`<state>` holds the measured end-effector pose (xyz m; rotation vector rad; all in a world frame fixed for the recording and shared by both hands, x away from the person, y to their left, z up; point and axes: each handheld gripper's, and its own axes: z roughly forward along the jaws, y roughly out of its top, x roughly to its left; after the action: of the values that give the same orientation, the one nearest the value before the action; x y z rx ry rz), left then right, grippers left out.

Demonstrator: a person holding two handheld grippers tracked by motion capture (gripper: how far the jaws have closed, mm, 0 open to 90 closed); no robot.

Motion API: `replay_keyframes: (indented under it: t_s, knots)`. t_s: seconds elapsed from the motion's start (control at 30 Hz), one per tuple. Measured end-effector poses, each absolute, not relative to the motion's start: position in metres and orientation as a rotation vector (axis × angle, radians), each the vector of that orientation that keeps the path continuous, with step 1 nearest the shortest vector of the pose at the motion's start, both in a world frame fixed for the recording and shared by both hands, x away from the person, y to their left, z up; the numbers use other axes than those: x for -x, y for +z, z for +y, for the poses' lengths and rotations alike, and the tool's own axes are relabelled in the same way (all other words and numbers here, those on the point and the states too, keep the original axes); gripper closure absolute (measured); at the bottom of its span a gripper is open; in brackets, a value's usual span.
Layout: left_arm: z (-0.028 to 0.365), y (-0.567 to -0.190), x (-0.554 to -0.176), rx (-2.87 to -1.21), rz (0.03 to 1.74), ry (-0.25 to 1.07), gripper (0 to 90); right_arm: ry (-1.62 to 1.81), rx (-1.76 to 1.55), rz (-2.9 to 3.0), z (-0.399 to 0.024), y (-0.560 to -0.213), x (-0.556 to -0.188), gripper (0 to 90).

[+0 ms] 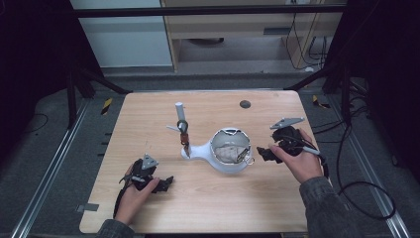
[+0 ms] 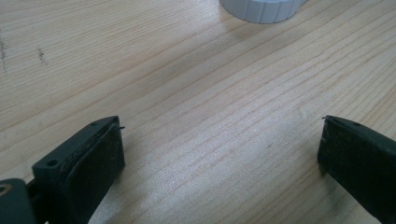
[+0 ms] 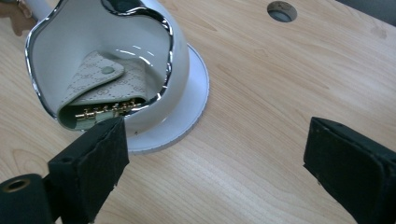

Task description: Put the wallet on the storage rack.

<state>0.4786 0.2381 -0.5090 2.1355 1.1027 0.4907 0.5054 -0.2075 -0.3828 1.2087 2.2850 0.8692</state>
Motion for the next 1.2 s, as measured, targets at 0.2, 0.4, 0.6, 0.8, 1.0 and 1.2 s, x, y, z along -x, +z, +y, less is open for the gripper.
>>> replay_keyframes:
  t_s: [0.2,0.4,0.6,0.8,1.0,1.2]
  knots:
    - [0.238,-0.509,-0.479,-2.135,1.104,0.487,0.0,0.944,-1.305,2.239,-0.221,-0.397,-0.501,4.3]
    - [0.238,-0.509,-0.479,-2.134,1.104,0.487,0.0,0.941,-1.357,2.221,-0.232,-0.413,-0.498,5.2]
    - [0.238,-0.509,-0.479,-2.136,1.103,0.486,0.0,0.919,-1.374,2.207,-0.241,-0.425,-0.497,7.3]
    - [0.238,-0.509,-0.479,-2.136,1.103,0.486,0.0,0.918,-1.387,2.182,-0.251,-0.434,-0.493,8.7]
    - [0.238,-0.509,-0.479,-2.135,1.103,0.485,0.0,0.930,-1.408,2.163,-0.257,-0.444,-0.491,8.8]
    - [0.238,-0.509,-0.479,-2.135,1.104,0.484,0.0,0.928,-1.419,2.143,-0.260,-0.457,-0.493,8.8]
